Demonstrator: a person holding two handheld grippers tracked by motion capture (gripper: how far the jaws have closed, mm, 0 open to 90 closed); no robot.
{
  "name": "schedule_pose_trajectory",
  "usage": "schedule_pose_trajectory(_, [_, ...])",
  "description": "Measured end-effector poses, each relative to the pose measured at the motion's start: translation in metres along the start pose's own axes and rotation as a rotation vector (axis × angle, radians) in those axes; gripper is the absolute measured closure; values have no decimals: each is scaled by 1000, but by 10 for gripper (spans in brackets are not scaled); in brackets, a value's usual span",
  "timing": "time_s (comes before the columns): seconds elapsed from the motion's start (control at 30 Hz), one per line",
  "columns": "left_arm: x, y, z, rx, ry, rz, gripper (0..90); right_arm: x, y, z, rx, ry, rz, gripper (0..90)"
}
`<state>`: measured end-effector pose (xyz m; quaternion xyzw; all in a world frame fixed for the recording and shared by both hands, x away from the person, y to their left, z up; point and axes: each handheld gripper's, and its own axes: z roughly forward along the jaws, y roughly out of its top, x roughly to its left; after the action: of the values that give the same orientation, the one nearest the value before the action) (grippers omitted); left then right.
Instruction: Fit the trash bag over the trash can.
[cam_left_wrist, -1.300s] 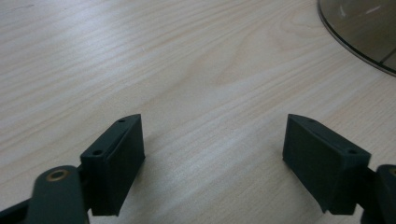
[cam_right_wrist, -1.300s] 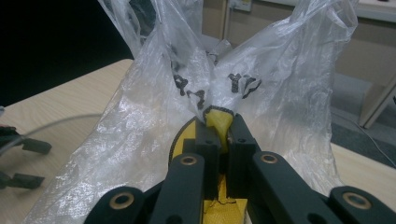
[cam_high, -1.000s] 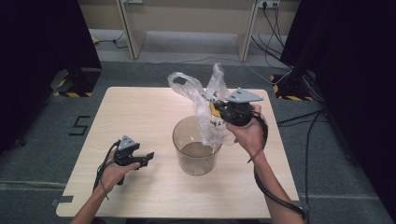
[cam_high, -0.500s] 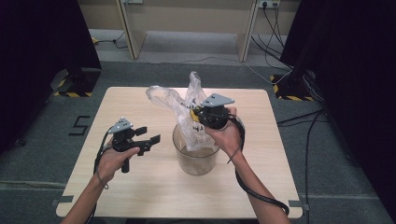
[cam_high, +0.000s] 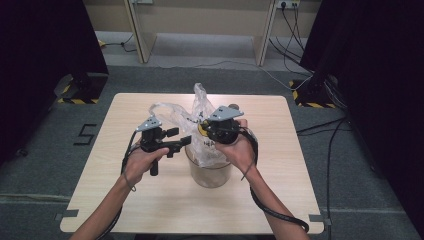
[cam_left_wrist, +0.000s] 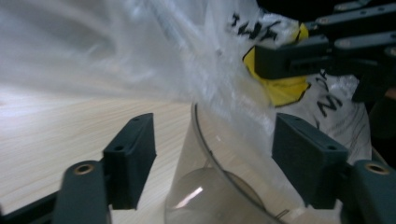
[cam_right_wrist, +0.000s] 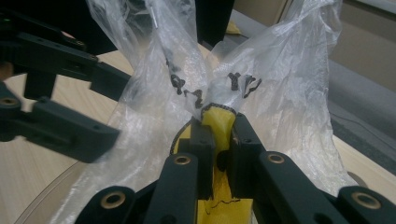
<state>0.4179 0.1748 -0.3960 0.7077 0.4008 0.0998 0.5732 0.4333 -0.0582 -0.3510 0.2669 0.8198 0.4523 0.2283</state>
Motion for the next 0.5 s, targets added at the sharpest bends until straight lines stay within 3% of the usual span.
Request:
schedule_pose_trajectory(0.3, [-1, 1, 13, -16, 13, 30, 680, 3, -12, 1, 30, 107, 41, 779])
schedule_pose_trajectory(0.4, [-1, -1, 13, -15, 9, 48, 752, 3, -16, 0, 35, 104, 45, 687])
schedule_pose_trajectory(0.5, [-2, -2, 10, -11, 18, 73, 784, 1, -19, -6, 41, 137, 61, 587])
